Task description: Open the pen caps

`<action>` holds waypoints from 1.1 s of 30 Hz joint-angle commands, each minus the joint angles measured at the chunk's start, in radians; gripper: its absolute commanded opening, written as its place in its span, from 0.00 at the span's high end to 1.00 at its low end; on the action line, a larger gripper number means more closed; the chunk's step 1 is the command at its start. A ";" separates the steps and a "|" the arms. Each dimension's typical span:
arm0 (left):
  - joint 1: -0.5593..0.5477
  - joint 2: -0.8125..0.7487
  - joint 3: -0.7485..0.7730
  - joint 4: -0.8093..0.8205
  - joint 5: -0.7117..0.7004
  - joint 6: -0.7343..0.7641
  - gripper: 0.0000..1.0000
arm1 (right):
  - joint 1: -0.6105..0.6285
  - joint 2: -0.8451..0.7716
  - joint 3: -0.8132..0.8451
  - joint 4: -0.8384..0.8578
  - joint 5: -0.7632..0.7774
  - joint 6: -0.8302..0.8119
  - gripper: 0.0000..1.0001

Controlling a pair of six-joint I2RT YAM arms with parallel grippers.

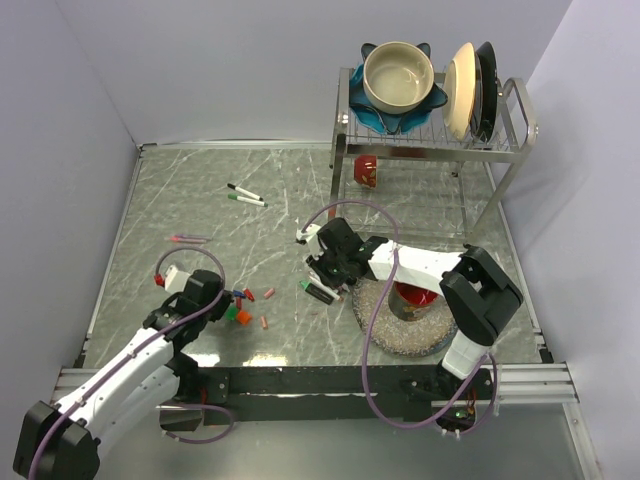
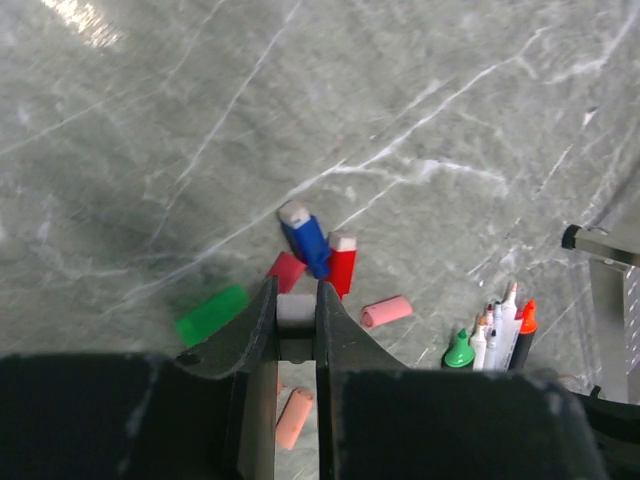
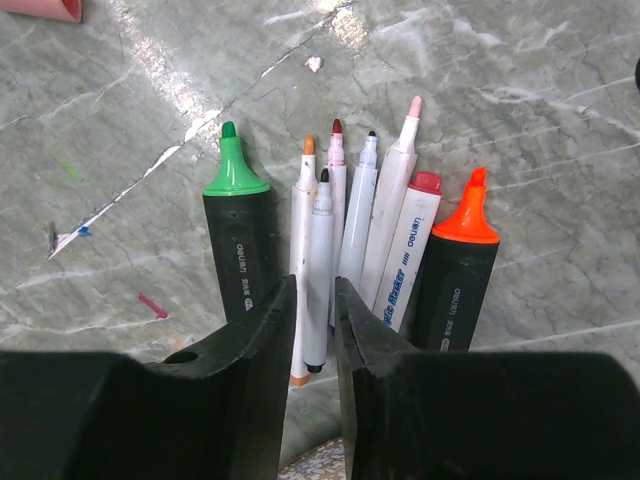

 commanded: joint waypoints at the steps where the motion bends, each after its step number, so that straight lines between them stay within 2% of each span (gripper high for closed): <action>1: 0.006 0.013 -0.006 -0.026 0.001 -0.038 0.80 | -0.006 -0.014 0.049 -0.004 0.011 -0.010 0.69; 8: 0.007 0.019 -0.009 -0.034 -0.008 -0.046 0.62 | -0.009 -0.041 0.054 -0.016 -0.011 -0.030 0.66; 17: 0.007 0.022 0.016 -0.052 -0.021 -0.049 0.59 | -0.020 -0.072 0.055 -0.027 -0.041 -0.044 0.66; 19: 0.012 0.010 0.034 -0.075 -0.041 -0.034 0.53 | -0.023 -0.086 0.061 -0.038 -0.058 -0.058 0.64; 23: 0.052 0.010 0.153 -0.106 -0.101 0.054 0.27 | -0.029 -0.106 0.098 -0.157 -0.199 -0.204 0.58; 26: 0.137 0.064 0.247 -0.081 -0.108 0.166 0.17 | -0.036 -0.143 0.100 -0.199 -0.264 -0.274 0.56; 27: 0.209 0.087 0.267 -0.066 -0.097 0.219 0.15 | -0.036 -0.169 0.095 -0.202 -0.288 -0.285 0.55; 29: 0.294 0.169 0.313 -0.014 -0.008 0.265 0.08 | -0.039 -0.193 0.083 -0.199 -0.301 -0.302 0.54; 30: 0.375 0.203 0.330 -0.003 0.027 0.297 0.07 | -0.040 -0.216 0.078 -0.197 -0.305 -0.303 0.53; 32: 0.434 0.329 0.408 -0.007 0.090 0.295 0.06 | -0.043 -0.232 0.072 -0.193 -0.308 -0.307 0.53; 33: 0.466 0.384 0.452 -0.071 0.093 0.293 0.07 | -0.045 -0.241 0.072 -0.194 -0.310 -0.308 0.53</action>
